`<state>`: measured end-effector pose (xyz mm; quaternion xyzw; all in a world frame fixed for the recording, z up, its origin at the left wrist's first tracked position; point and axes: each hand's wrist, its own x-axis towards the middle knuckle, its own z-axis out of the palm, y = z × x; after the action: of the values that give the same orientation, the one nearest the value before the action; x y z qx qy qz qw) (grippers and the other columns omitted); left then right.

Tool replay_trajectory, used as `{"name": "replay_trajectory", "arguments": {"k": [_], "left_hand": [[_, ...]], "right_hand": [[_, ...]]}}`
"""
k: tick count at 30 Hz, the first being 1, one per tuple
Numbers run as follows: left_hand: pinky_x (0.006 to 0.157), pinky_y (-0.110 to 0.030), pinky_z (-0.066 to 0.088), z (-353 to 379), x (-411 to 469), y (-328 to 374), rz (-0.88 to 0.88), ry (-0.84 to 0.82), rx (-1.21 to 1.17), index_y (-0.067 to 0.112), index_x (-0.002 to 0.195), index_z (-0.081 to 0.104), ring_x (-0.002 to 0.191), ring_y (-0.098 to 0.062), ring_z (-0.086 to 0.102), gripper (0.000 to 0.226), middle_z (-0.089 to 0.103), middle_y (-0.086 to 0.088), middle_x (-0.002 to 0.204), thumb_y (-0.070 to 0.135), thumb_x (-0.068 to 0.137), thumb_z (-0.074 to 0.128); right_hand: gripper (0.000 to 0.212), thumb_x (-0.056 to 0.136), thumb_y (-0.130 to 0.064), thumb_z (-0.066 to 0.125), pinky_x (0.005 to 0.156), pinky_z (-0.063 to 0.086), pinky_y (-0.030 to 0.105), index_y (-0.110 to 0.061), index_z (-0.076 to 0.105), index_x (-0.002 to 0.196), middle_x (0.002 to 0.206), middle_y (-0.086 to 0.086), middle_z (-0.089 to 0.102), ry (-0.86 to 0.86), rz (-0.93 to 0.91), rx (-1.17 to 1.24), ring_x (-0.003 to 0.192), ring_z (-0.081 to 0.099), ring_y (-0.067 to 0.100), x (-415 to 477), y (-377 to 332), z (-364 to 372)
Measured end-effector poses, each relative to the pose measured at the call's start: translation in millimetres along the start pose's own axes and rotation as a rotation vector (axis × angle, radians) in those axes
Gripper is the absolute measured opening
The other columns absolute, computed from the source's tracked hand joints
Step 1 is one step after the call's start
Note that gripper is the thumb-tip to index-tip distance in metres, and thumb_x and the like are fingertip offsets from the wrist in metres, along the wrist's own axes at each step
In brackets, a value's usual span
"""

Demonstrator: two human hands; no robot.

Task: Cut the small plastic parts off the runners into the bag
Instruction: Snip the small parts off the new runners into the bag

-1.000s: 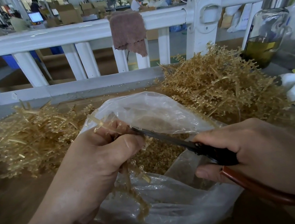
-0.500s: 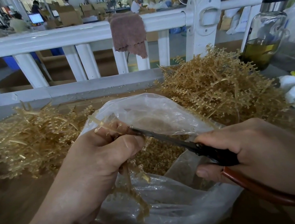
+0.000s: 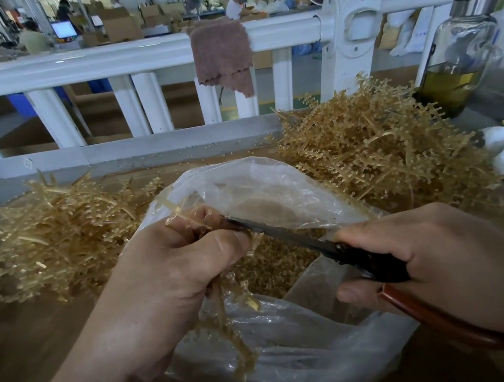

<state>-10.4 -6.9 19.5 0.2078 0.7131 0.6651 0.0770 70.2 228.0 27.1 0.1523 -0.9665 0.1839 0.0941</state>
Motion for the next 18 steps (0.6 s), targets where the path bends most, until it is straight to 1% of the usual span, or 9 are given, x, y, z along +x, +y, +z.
{"name": "replay_trajectory", "arguments": {"k": [3, 7, 8, 10, 11, 14, 15, 17, 18], "left_hand": [[0.050, -0.011, 0.042, -3.0, 0.9, -3.4, -0.028, 0.030, 0.049, 0.022, 0.049, 0.068, 0.052, -0.002, 0.053, 0.026, 0.055, 0.008, 0.056, 0.047, 0.052, 0.072], [0.051, -0.014, 0.044, -4.2, 0.8, -5.1, -0.036, 0.032, 0.079, 0.021, 0.055, 0.069, 0.053, -0.005, 0.053, 0.027, 0.054, 0.007, 0.056, 0.048, 0.053, 0.072], [0.052, -0.018, 0.045, -4.6, 0.7, -5.6, -0.038, 0.028, 0.081, 0.020, 0.057, 0.070, 0.055, -0.006, 0.053, 0.028, 0.055, 0.006, 0.058, 0.048, 0.054, 0.072], [0.059, -0.027, 0.044, -5.3, 0.8, -6.0, -0.047, 0.027, 0.075, 0.019, 0.061, 0.071, 0.059, -0.009, 0.054, 0.030, 0.056, 0.003, 0.061, 0.049, 0.053, 0.073], [0.062, -0.029, 0.043, -5.7, 1.0, -5.9, -0.047, 0.022, 0.077, 0.021, 0.061, 0.072, 0.059, -0.008, 0.056, 0.029, 0.058, 0.005, 0.061, 0.049, 0.054, 0.073], [0.061, -0.025, 0.045, -4.9, 0.9, -6.0, -0.045, 0.006, 0.078, 0.025, 0.062, 0.074, 0.058, -0.004, 0.058, 0.025, 0.060, 0.010, 0.060, 0.049, 0.054, 0.072], [0.058, -0.022, 0.046, -4.6, 0.9, -6.4, -0.047, 0.007, 0.076, 0.025, 0.060, 0.073, 0.057, -0.004, 0.057, 0.024, 0.059, 0.010, 0.060, 0.049, 0.054, 0.072], [0.050, -0.013, 0.043, -4.9, 1.4, -7.8, -0.054, 0.011, 0.094, 0.025, 0.055, 0.070, 0.053, -0.004, 0.053, 0.025, 0.054, 0.010, 0.055, 0.050, 0.054, 0.071], [0.049, -0.013, 0.042, -5.0, 1.7, -8.7, -0.064, 0.016, 0.104, 0.024, 0.054, 0.068, 0.052, -0.005, 0.051, 0.026, 0.052, 0.009, 0.054, 0.050, 0.053, 0.071]], "right_hand": [[0.046, 0.083, -0.070, 0.049, 0.057, 0.044, 0.022, -0.029, 0.066, 0.092, 0.069, -0.017, 0.058, 0.003, -0.008, -0.018, 0.065, 0.058, 0.002, 0.8, 0.2, 0.1], [0.044, 0.082, -0.068, 0.050, 0.053, 0.040, 0.019, -0.027, 0.066, 0.088, 0.065, -0.017, 0.055, 0.007, -0.013, -0.038, 0.061, 0.055, 0.002, 0.9, -0.6, -1.3], [0.043, 0.082, -0.067, 0.051, 0.052, 0.039, 0.019, -0.027, 0.066, 0.086, 0.064, -0.017, 0.054, 0.007, -0.014, -0.036, 0.060, 0.054, 0.002, 0.9, -0.9, -1.7], [0.042, 0.082, -0.067, 0.051, 0.051, 0.038, 0.018, -0.027, 0.065, 0.084, 0.062, -0.017, 0.052, 0.006, -0.013, -0.041, 0.059, 0.053, 0.002, 0.8, -1.0, -3.0], [0.042, 0.082, -0.067, 0.051, 0.051, 0.038, 0.017, -0.027, 0.065, 0.084, 0.062, -0.016, 0.052, 0.002, -0.013, -0.047, 0.059, 0.053, 0.002, 0.6, -0.9, -3.3], [0.040, 0.083, -0.067, 0.050, 0.052, 0.038, 0.015, -0.029, 0.063, 0.083, 0.062, -0.018, 0.053, -0.015, -0.012, -0.046, 0.059, 0.054, -0.001, 0.7, -1.0, -3.2], [0.040, 0.083, -0.068, 0.050, 0.052, 0.038, 0.014, -0.030, 0.063, 0.083, 0.062, -0.018, 0.053, -0.021, -0.010, -0.046, 0.060, 0.054, -0.001, 0.7, -0.8, -3.0], [0.041, 0.084, -0.068, 0.050, 0.053, 0.038, 0.013, -0.029, 0.062, 0.082, 0.062, -0.019, 0.053, -0.026, -0.008, -0.050, 0.060, 0.055, -0.002, 0.4, 0.1, -2.6], [0.040, 0.084, -0.068, 0.050, 0.053, 0.038, 0.013, -0.029, 0.062, 0.082, 0.062, -0.019, 0.053, -0.030, -0.005, -0.050, 0.060, 0.055, -0.002, 0.3, 0.4, -2.3]]}}
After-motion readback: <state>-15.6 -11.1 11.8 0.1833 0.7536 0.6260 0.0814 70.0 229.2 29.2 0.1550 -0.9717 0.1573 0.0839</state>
